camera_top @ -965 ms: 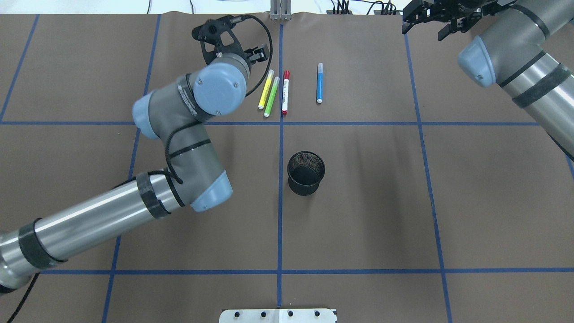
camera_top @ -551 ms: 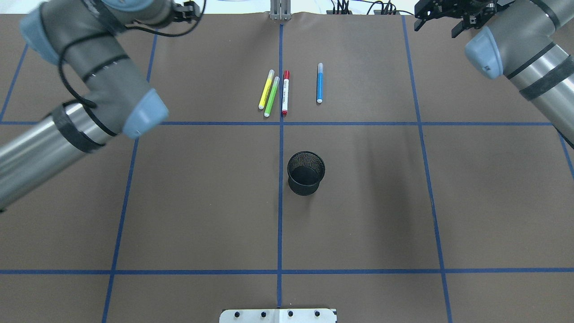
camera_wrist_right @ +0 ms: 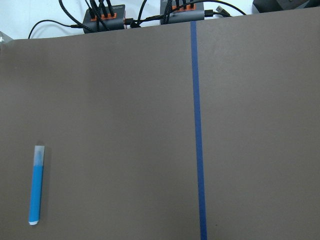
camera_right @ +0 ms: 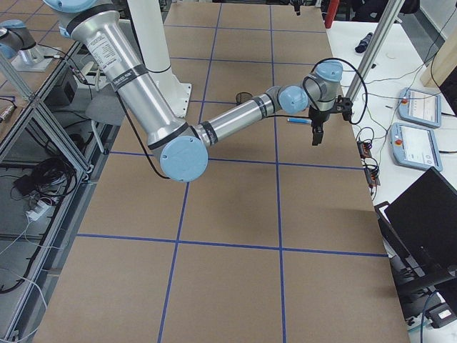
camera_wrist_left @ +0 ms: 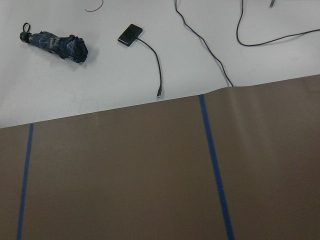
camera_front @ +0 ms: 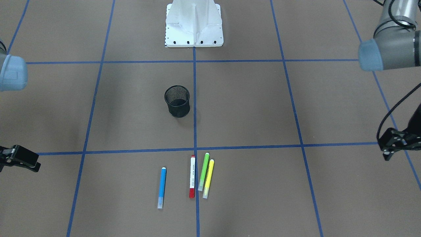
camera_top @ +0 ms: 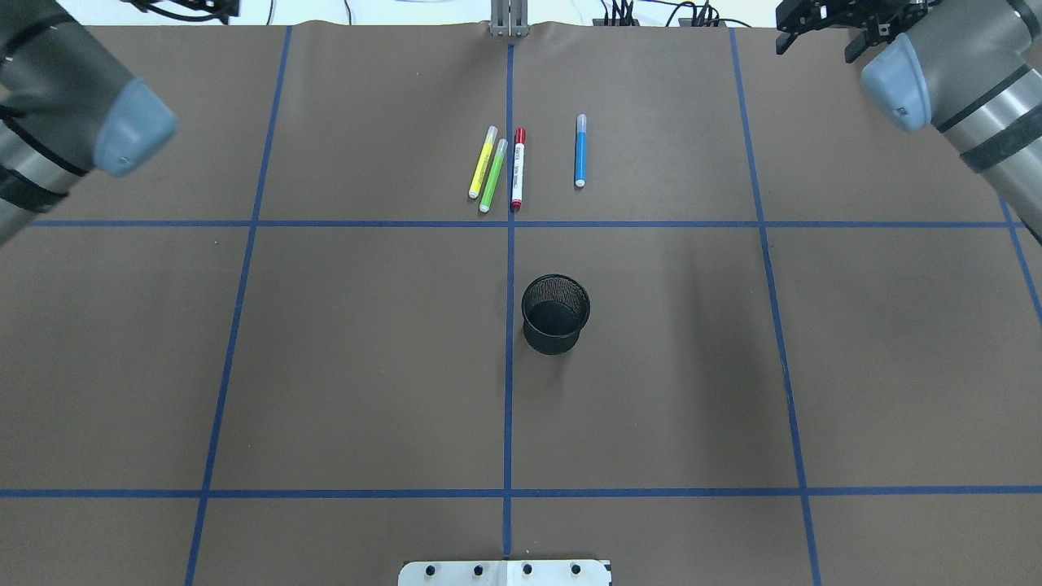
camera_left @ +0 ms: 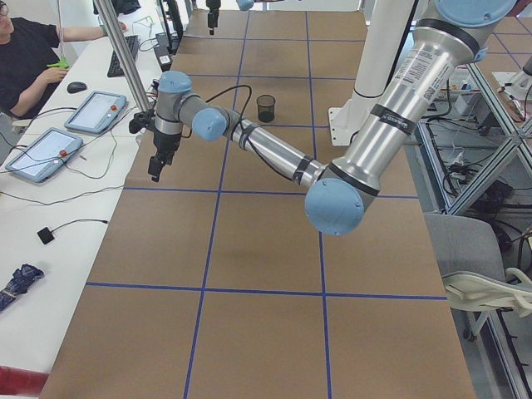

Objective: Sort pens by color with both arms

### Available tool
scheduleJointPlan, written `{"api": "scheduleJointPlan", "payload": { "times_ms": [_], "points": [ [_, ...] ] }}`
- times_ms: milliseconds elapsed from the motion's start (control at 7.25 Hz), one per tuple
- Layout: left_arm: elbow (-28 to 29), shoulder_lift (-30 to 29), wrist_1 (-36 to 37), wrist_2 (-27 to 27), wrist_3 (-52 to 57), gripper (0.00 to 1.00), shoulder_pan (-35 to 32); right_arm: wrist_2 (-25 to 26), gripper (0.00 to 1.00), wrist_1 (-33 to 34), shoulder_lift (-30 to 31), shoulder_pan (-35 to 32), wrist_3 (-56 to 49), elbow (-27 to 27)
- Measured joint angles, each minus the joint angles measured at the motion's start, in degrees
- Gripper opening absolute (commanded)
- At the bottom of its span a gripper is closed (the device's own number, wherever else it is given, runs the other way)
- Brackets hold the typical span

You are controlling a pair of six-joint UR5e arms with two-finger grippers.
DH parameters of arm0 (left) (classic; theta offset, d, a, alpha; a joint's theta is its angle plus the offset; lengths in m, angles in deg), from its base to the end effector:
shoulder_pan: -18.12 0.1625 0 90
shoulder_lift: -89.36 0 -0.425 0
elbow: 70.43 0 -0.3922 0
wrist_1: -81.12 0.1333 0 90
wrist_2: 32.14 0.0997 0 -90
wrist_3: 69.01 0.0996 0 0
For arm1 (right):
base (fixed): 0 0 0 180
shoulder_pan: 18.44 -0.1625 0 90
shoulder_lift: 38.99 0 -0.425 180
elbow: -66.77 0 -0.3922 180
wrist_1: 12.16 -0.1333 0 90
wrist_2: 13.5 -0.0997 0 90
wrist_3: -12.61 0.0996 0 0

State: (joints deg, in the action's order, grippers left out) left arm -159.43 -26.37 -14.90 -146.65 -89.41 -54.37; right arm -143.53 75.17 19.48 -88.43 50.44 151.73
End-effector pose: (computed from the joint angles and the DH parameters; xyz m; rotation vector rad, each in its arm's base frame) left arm 0.1147 -0.6693 0.4082 0.3640 0.5662 0.0663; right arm -0.1736 -0.6791 0.3678 0.0966 -0.8333 0.1148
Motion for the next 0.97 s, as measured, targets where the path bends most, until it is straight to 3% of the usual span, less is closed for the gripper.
{"api": "scheduleJointPlan", "payload": {
  "times_ms": [551,965],
  "points": [
    [-1.0,11.9,-7.4,-3.2,3.6,1.0,-4.2,2.9,1.0,-0.2,11.6,-0.3,-0.2,9.2],
    [0.3,16.5,-9.2,-3.5,3.8,1.0,-5.2,1.0,1.0,0.1,17.6,-4.7,-5.0,8.9]
  ]
}}
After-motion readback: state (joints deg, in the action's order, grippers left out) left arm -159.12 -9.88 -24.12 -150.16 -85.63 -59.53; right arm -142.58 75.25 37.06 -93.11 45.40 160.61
